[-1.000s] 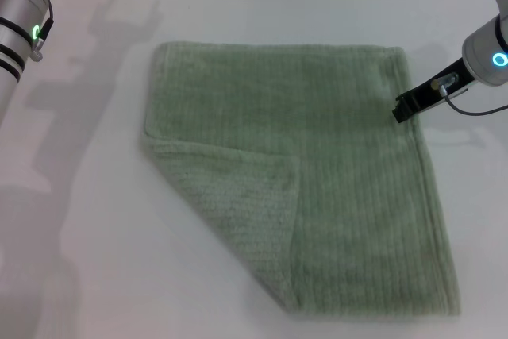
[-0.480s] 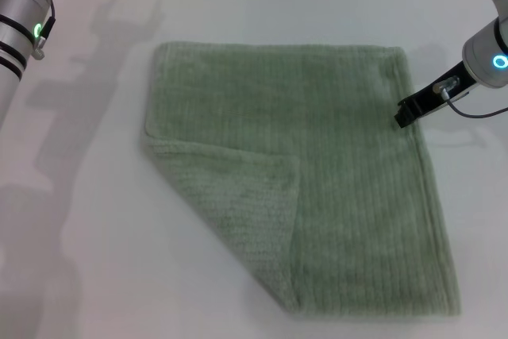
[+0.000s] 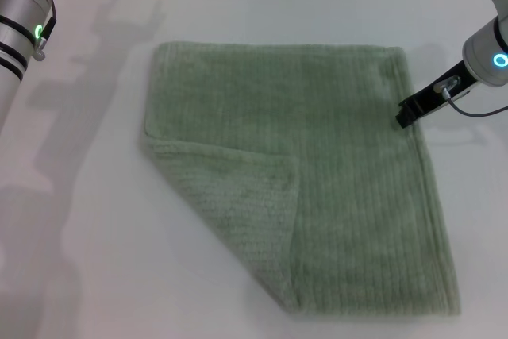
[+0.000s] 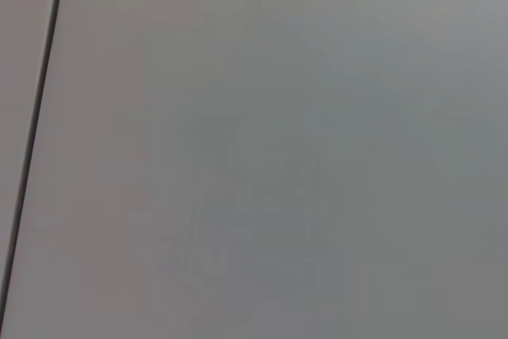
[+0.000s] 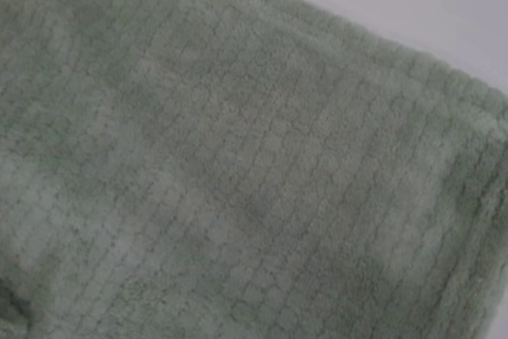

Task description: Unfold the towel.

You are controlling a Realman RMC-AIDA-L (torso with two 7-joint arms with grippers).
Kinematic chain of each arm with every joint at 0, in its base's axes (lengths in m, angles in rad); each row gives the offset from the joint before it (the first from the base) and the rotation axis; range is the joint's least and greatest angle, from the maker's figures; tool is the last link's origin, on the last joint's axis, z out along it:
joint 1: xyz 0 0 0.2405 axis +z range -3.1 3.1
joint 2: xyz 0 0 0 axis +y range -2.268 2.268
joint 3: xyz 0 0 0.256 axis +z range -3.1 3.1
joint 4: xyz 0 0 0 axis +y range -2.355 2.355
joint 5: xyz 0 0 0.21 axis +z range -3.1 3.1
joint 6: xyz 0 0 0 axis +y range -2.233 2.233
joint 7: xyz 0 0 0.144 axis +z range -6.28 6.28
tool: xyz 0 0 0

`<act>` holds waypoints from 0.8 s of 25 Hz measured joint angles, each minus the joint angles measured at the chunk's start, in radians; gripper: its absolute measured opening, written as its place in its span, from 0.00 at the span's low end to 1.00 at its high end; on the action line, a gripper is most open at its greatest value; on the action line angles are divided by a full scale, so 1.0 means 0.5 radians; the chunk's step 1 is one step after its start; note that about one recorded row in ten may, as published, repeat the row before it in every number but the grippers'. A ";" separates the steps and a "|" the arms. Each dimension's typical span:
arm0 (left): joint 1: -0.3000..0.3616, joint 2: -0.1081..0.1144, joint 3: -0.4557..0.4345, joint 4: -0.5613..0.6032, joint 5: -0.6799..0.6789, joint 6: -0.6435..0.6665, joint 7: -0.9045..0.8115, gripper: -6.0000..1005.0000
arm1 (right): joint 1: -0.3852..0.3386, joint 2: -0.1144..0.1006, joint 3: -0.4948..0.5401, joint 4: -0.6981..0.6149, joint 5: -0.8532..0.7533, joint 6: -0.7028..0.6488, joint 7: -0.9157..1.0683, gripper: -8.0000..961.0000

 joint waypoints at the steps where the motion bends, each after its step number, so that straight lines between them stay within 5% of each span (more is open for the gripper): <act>1: 0.000 0.000 0.000 0.000 0.000 0.000 0.000 0.81 | 0.003 -0.001 0.000 0.002 -0.001 0.001 -0.006 0.01; 20: 0.001 0.001 0.000 0.002 0.000 -0.002 0.000 0.81 | 0.057 -0.015 0.000 0.102 -0.001 0.010 -0.040 0.01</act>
